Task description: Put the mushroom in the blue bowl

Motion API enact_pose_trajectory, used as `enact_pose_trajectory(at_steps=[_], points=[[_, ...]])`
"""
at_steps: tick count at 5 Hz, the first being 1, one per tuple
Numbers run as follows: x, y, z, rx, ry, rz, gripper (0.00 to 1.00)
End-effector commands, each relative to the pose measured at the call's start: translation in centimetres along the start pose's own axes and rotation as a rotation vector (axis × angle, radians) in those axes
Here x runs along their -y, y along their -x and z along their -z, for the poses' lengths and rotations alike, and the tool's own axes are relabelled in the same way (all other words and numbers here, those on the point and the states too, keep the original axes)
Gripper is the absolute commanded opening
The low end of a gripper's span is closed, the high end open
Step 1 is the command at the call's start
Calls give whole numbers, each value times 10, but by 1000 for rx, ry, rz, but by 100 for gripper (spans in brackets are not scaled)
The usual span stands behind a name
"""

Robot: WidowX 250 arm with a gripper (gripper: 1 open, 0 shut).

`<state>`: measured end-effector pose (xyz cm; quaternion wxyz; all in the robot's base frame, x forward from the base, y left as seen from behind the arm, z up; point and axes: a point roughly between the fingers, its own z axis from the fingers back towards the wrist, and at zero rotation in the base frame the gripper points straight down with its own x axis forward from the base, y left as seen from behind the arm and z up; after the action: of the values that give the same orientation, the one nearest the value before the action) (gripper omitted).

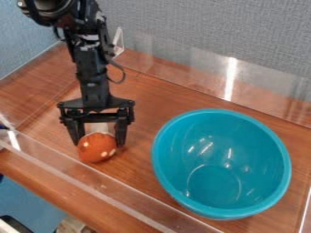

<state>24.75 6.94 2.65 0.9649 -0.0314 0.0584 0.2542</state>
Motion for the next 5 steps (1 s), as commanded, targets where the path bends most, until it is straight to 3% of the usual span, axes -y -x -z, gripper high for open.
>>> enact_pose_trajectory(at_steps=[1,5], points=[[-1,-1,-4,22,6,-8,100],[0,1,-2,45,9,-13,100]])
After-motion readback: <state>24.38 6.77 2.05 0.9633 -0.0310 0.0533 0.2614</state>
